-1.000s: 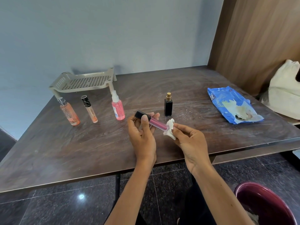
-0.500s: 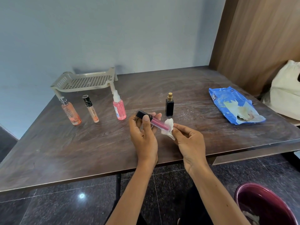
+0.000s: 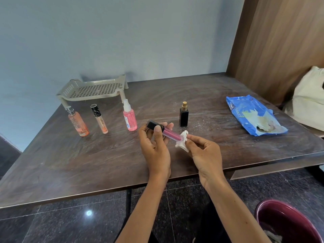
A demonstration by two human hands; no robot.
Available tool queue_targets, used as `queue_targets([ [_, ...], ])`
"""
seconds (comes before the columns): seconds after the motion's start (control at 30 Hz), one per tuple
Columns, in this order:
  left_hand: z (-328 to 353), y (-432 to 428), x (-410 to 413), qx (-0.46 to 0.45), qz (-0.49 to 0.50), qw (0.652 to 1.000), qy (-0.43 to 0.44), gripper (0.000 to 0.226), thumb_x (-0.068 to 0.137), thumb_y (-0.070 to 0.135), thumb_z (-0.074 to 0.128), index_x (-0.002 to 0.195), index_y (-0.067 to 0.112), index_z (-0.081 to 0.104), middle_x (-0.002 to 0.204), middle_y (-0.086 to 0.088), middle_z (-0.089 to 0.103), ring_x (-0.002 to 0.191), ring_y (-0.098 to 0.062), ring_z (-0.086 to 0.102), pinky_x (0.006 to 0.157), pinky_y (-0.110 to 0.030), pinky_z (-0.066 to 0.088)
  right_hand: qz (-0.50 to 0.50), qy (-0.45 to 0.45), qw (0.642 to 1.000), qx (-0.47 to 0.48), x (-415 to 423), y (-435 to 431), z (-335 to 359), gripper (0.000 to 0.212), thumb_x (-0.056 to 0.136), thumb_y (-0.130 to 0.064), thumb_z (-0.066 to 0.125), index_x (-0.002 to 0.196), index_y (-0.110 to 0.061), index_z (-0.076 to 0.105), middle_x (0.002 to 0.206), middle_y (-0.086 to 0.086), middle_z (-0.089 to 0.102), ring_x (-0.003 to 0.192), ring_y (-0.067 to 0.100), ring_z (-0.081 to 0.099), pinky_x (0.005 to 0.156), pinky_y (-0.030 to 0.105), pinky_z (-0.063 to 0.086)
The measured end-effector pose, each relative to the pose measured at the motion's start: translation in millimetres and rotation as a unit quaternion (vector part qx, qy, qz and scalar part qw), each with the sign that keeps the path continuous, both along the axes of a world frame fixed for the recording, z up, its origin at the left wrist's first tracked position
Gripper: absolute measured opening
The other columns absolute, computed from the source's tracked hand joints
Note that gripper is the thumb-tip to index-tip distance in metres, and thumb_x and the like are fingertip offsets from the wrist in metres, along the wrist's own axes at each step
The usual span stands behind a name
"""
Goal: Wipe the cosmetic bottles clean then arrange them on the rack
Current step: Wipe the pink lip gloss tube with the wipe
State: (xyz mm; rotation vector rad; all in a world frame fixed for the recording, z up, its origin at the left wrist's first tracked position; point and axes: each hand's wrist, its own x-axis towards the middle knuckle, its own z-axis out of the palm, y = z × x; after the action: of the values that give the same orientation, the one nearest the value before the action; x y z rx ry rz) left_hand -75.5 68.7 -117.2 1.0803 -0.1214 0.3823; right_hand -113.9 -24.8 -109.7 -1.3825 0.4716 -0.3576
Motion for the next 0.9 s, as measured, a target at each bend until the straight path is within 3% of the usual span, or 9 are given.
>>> queue_targets([
  [0.13, -1, -1, -2, 0.017, 0.0, 1.0, -0.009, 0.014, 0.106, 0.012, 0.045, 0.116, 0.004, 0.05, 0.104, -0.005, 0.073, 0.105, -0.027, 0.073, 0.091, -0.047, 0.059, 0.005, 0.005, 1.0, -0.002, -4, 3, -4, 0.015, 0.088, -0.01, 0.069, 0.101, -0.017, 0.074, 0.087, -0.001, 0.076, 0.087, 0.013, 0.072, 0.086, 0.032, 0.057],
  [0.27, 0, -2, -3, 0.017, 0.018, 1.0, -0.013, 0.019, 0.105, 0.013, 0.045, 0.12, 0.002, 0.049, 0.103, -0.002, 0.073, 0.106, -0.024, 0.073, 0.091, -0.038, 0.06, -0.002, -0.011, 1.0, 0.016, -12, 5, -4, 0.016, 0.088, -0.008, 0.069, 0.103, -0.013, 0.074, 0.087, -0.002, 0.076, 0.085, 0.007, 0.071, 0.082, 0.022, 0.056],
  [0.4, 0, -1, -2, 0.013, 0.014, 1.0, -0.005, 0.011, 0.106, 0.014, 0.045, 0.114, 0.01, 0.051, 0.104, -0.003, 0.073, 0.105, -0.026, 0.073, 0.091, -0.042, 0.059, -0.008, -0.02, 1.0, 0.01, -10, 3, -1, 0.015, 0.088, -0.009, 0.069, 0.1, -0.015, 0.075, 0.088, -0.003, 0.076, 0.084, 0.005, 0.071, 0.076, 0.015, 0.053],
  [0.67, -1, -1, -1, 0.013, 0.013, 1.0, -0.005, 0.028, 0.105, 0.015, 0.045, 0.126, -0.004, 0.046, 0.104, -0.002, 0.074, 0.106, -0.025, 0.073, 0.094, -0.045, 0.058, 0.008, -0.002, 1.0, -0.012, -5, 3, 0, 0.016, 0.088, -0.01, 0.069, 0.102, -0.014, 0.074, 0.086, -0.002, 0.076, 0.084, 0.008, 0.071, 0.081, 0.023, 0.055],
  [0.9, -1, -1, -1, 0.019, 0.027, 0.999, -0.004, 0.027, 0.105, 0.016, 0.045, 0.125, -0.002, 0.047, 0.102, -0.001, 0.075, 0.104, -0.025, 0.073, 0.093, -0.047, 0.058, -0.007, -0.02, 1.0, -0.007, -11, 5, 2, 0.015, 0.088, -0.01, 0.069, 0.101, -0.015, 0.075, 0.086, -0.005, 0.076, 0.08, -0.002, 0.069, 0.067, 0.007, 0.049],
])
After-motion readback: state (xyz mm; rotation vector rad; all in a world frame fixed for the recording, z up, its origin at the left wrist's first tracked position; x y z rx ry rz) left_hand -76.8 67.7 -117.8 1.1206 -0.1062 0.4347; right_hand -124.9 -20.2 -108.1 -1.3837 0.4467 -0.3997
